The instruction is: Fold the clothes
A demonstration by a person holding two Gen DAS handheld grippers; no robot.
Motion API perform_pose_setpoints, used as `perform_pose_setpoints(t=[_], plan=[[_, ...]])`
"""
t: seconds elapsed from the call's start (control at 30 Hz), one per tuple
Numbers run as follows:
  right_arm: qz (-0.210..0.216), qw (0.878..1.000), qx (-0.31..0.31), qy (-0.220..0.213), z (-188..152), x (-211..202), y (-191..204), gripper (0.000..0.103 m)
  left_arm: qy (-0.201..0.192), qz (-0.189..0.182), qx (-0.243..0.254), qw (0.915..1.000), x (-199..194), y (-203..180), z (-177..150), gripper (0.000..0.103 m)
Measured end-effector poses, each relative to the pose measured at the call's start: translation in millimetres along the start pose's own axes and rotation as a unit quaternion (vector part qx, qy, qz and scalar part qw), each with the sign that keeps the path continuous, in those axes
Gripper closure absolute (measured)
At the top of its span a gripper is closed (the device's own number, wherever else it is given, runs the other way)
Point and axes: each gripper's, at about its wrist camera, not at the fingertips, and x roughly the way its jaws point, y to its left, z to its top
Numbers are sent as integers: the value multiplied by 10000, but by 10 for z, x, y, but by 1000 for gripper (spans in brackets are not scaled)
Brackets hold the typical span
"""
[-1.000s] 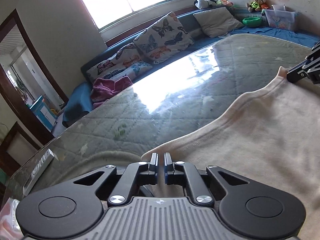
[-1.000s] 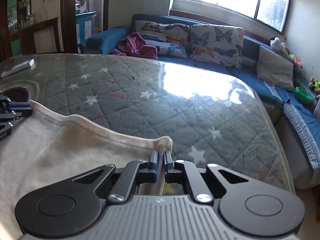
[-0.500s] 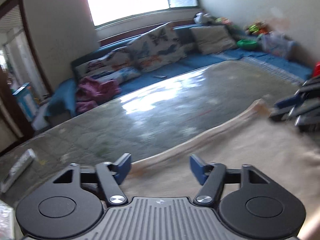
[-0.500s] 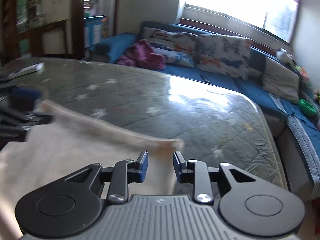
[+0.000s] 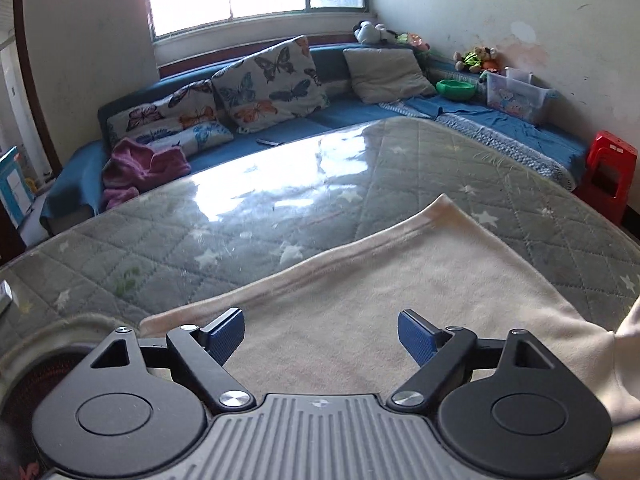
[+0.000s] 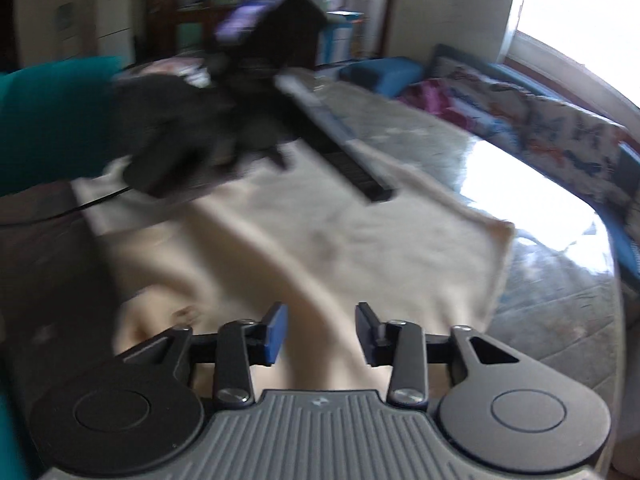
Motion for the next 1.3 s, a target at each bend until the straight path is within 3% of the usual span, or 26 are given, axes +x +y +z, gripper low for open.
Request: perform_pose_setpoints(t=[0.13,0.27,0.37,0.5,0.63,0.77,0.97,1.1,1.3], plan=[[181,9990,-374,189,-106,-40,243,60,109,15,-22,9999,52,-11,-50,17],[71,9980,-564,271,-166,1,340,63,158,26,21,9999,83,-54,-89,12],[21,9981,-547,267,-198,33,353,72,150,24,5,9999,93,-65,-104,11],[-16,9983,-541,205,-227,-3,334,94,164,38,-18,9999,101,-55,-103,9],[110,9973,-698,190,-264,-83,350,97,152,95,-51,9998,111,-40,-112,4],[252,9928,-1137,263,-336,-140,449,97,149,123,-57,9998,117,-43,-114,2],[80,9902,-1391,89,-262,-212,485,91,163,140,-30,9998,107,-45,-112,2],[-23,9849,-1730,-55,-210,-179,551,74,163,178,33,9997,79,-55,-103,2],[182,9715,-2363,-63,-131,-54,740,74,82,198,64,9998,-43,-54,-106,2]])
